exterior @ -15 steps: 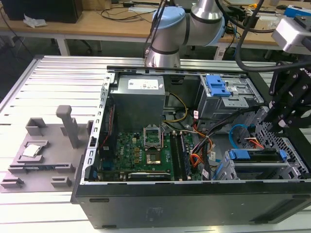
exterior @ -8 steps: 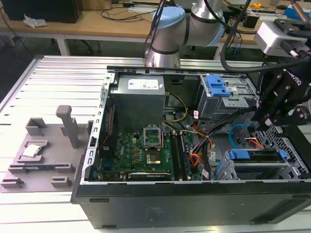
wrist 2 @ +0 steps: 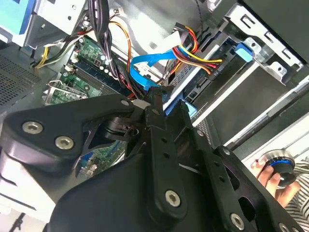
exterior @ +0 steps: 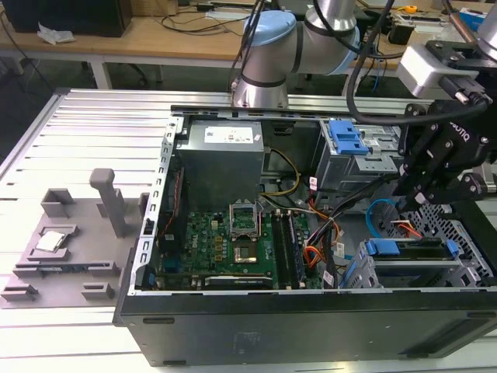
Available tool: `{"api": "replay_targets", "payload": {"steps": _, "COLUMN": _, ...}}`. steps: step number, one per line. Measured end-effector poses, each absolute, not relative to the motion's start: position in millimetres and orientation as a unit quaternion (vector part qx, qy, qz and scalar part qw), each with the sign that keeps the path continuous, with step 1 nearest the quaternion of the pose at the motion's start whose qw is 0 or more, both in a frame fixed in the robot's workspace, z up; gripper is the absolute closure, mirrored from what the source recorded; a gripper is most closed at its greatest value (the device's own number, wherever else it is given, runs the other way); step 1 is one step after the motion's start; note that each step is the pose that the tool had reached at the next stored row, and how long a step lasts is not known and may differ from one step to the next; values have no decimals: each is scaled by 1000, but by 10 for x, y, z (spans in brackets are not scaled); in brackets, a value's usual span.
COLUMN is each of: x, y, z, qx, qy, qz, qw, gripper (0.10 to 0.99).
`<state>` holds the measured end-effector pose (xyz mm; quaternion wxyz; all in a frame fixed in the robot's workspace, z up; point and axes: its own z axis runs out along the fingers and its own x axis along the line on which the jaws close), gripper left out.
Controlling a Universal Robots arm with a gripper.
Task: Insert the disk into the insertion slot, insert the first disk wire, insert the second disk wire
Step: 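Insert the second disk wire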
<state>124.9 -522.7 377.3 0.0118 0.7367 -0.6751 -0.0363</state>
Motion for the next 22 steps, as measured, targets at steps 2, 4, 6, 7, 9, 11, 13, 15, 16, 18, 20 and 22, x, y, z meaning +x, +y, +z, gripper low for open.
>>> {"api": "replay_targets", "payload": {"steps": 2, "x": 1244, "y": -5219, "z": 3758, "qx": 742, "qy": -670, "qz": -36, "qw": 12, "gripper": 784}}
{"api": "replay_targets", "payload": {"steps": 4, "x": 1242, "y": -5210, "z": 3732, "qx": 751, "qy": -659, "qz": -36, "qw": 13, "gripper": 784}}
{"api": "replay_targets", "payload": {"steps": 6, "x": 1242, "y": -5201, "z": 3715, "qx": 758, "qy": -651, "qz": -35, "qw": 14, "gripper": 784}}
{"api": "replay_targets", "payload": {"steps": 7, "x": 1241, "y": -5194, "z": 3705, "qx": 761, "qy": -647, "qz": -35, "qw": 14, "gripper": 784}}
{"api": "replay_targets", "payload": {"steps": 9, "x": 1241, "y": -5185, "z": 3689, "qx": 767, "qy": -641, "qz": -34, "qw": 15, "gripper": 784}}
{"api": "replay_targets", "payload": {"steps": 11, "x": 1242, "y": -5185, "z": 3675, "qx": 771, "qy": -636, "qz": -33, "qw": 17, "gripper": 784}}
{"api": "replay_targets", "payload": {"steps": 13, "x": 1242, "y": -5185, "z": 3674, "qx": 771, "qy": -636, "qz": -32, "qw": 18, "gripper": 784}}
{"api": "replay_targets", "payload": {"steps": 15, "x": 1242, "y": -5185, "z": 3675, "qx": 771, "qy": -636, "qz": -31, "qw": 19, "gripper": 784}}
{"api": "replay_targets", "payload": {"steps": 16, "x": 1242, "y": -5185, "z": 3675, "qx": 771, "qy": -636, "qz": -31, "qw": 19, "gripper": 796}}
{"api": "replay_targets", "payload": {"steps": 18, "x": 1242, "y": -5184, "z": 3674, "qx": 771, "qy": -636, "qz": -30, "qw": 20, "gripper": 980}}
{"api": "replay_targets", "payload": {"steps": 20, "x": 1242, "y": -5184, "z": 3675, "qx": 771, "qy": -636, "qz": -29, "qw": 21, "gripper": 980}}
{"api": "replay_targets", "payload": {"steps": 22, "x": 1242, "y": -5184, "z": 3675, "qx": 771, "qy": -636, "qz": -29, "qw": 22, "gripper": 980}}
